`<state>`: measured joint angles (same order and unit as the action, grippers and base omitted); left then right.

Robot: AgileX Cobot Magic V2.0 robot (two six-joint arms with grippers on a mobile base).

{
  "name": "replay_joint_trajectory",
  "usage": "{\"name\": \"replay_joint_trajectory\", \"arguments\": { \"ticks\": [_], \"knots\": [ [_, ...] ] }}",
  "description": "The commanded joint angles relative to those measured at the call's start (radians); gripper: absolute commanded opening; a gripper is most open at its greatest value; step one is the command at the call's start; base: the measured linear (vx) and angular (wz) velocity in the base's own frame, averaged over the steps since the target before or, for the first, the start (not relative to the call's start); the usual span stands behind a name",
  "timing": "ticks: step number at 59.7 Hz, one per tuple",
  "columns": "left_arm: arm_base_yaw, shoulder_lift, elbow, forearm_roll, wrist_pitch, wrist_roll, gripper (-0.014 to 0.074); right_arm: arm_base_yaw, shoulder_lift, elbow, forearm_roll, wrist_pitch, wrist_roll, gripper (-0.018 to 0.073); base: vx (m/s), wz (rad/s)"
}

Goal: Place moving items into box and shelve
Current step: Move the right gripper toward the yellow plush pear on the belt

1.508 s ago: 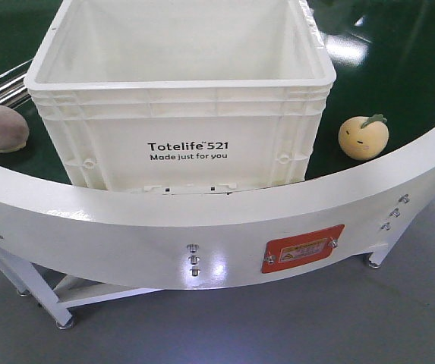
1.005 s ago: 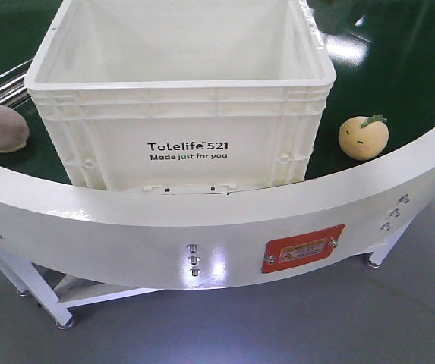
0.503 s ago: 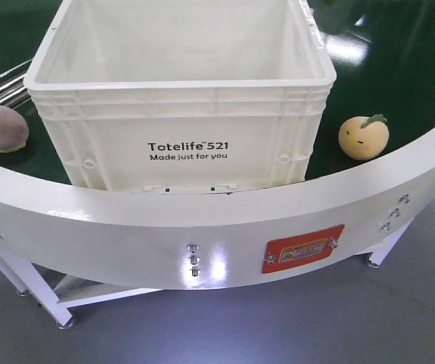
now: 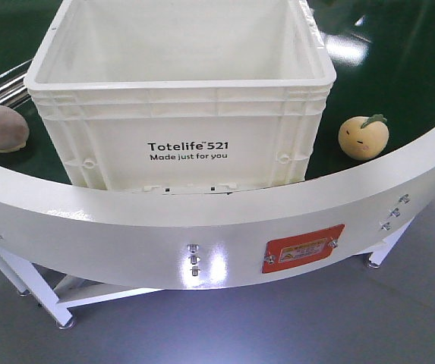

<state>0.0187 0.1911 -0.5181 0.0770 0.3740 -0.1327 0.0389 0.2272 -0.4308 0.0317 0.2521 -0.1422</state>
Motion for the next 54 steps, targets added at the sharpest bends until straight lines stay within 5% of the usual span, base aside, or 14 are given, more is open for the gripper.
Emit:
{"name": "replay_joint_trajectory", "arguments": {
  "ticks": [1, 25, 35, 44, 54],
  "knots": [
    [0.000, 0.089, -0.075, -0.003, 0.059, -0.008, -0.0022, 0.001, 0.090, -0.069, -0.006, -0.002, -0.006, -0.0016, 0.00, 0.00],
    [0.000, 0.244, -0.081, -0.003, 0.325, -0.010, -0.0022, 0.001, 0.377, -0.067, 0.008, 0.225, -0.006, -0.0016, 0.00, 0.00],
    [0.000, 0.244, -0.081, -0.002, 0.329, -0.009, -0.0014, 0.001, 0.458, -0.065, 0.010, 0.231, 0.002, 0.0011, 0.00, 0.00],
    [0.000, 0.251, -0.081, -0.002, 0.348, 0.000, 0.0104, 0.001, 0.519, -0.086, 0.023, 0.236, 0.005, 0.0173, 0.00, 0.00],
    [0.000, 0.251, -0.081, 0.000, 0.350, 0.000, 0.0386, 0.001, 0.593, -0.147, 0.019, 0.235, 0.005, 0.0492, 0.00, 0.00]
  ]
}}
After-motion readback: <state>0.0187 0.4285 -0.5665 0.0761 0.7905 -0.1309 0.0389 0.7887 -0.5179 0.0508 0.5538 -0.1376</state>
